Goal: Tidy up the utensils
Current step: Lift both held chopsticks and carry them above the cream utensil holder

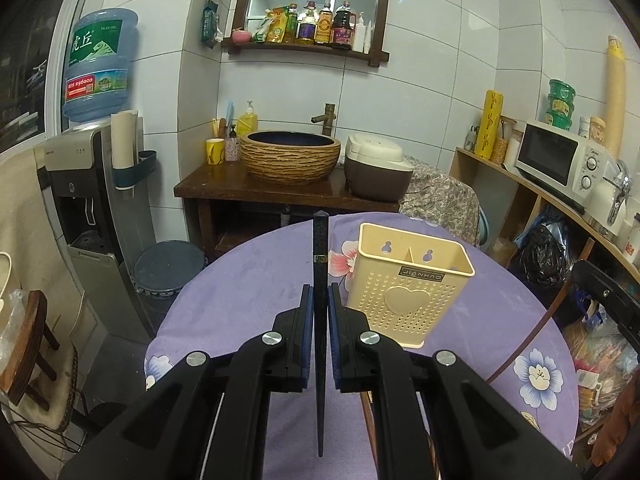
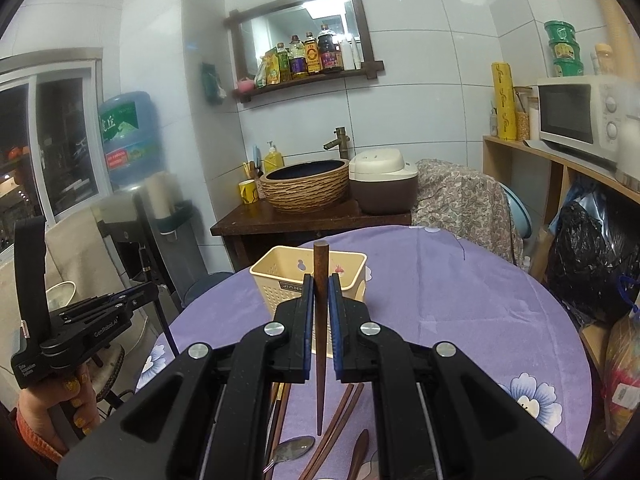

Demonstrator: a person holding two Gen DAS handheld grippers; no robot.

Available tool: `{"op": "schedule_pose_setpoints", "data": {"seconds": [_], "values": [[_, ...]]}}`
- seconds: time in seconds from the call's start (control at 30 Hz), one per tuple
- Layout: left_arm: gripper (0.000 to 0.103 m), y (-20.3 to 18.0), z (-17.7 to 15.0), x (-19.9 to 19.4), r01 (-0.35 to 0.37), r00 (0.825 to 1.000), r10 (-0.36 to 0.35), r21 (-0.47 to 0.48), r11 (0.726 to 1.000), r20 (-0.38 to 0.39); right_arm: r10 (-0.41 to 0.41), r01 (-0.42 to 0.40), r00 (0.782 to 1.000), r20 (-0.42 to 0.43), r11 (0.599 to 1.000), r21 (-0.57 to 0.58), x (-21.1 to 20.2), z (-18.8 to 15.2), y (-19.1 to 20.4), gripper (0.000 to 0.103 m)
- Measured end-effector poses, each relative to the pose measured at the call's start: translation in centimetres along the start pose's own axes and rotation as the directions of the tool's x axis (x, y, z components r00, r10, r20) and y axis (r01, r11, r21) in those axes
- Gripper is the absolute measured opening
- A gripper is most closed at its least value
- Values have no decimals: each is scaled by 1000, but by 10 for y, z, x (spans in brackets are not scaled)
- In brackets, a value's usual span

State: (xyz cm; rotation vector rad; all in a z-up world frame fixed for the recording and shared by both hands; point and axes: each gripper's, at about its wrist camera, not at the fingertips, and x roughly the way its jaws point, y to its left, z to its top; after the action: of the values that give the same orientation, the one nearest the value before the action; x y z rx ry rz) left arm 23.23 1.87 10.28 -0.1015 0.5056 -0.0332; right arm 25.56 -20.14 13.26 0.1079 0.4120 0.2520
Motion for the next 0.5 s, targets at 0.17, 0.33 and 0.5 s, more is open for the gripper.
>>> {"op": "schedule_pose_setpoints", "data": {"seconds": [0.17,0.33,0.5], "values": [[9,3,6,-3,1,1000,-1,-5,1000,15,14,-14,1000,19,1000,2,-5,4,-2,8],[9,6,13,-5,4,1000,-4,-9,1000,28,22,-22,999,33,1000,3,-7,11,-5,8],[9,9,30,-7,28,999,-28,-21,999,30,49,-49,999,24,999,10,-4,25,-6,8]]}}
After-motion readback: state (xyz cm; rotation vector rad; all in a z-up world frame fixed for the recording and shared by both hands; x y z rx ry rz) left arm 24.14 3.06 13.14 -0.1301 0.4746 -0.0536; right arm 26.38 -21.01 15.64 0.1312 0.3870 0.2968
